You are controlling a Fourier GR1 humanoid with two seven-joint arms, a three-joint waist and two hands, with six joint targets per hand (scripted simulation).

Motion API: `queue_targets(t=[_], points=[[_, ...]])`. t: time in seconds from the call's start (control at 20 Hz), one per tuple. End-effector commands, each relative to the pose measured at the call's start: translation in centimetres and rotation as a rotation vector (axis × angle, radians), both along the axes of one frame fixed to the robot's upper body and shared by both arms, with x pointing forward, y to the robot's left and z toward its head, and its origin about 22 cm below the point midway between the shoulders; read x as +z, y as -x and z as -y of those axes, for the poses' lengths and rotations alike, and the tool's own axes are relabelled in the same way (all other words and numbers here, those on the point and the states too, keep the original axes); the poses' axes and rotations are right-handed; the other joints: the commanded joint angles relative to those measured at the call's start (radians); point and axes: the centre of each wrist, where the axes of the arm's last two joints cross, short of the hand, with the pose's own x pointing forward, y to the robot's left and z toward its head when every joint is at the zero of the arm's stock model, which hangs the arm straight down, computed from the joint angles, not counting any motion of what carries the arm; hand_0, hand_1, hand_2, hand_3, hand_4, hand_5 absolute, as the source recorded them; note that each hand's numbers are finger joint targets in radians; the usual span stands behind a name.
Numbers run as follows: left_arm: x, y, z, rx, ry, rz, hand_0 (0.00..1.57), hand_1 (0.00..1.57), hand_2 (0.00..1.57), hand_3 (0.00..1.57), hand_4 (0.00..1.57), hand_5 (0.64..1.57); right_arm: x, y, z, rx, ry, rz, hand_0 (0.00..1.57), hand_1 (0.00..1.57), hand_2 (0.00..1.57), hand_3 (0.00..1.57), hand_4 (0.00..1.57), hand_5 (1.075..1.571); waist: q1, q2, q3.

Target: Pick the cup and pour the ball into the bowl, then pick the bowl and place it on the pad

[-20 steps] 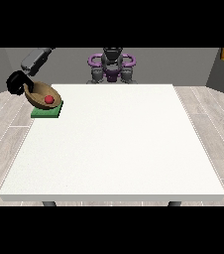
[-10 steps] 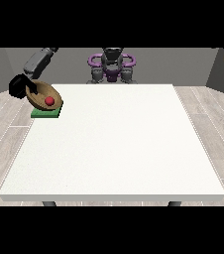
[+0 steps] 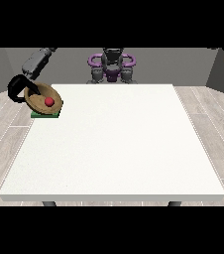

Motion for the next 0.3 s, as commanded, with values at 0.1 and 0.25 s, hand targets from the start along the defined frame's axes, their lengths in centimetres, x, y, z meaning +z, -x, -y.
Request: queue_targets(t=[0.1,0.25], points=[[-0.1,-1.1,2.3,-0.032,-0.002,-0.051,0.00,0.00,0.00,0.00,1.19,1.569,-2.7,-0.5,-1.9,0.053,0.014,-0.110,0.00,0.00,0.00,0.00,0.00,1.395,0.016,-0.061,0.0106],[-4.7,-0.5,1.3,0.024,0.024,-0.162,0.00,0.00,0.00,0.00,1.19,1.569,2.2,-0.7,0.0,0.096,0.033,-0.158,0.00,0.00,0.00,0.00,0.20,1.375,-0.031,-0.176,0.0086]])
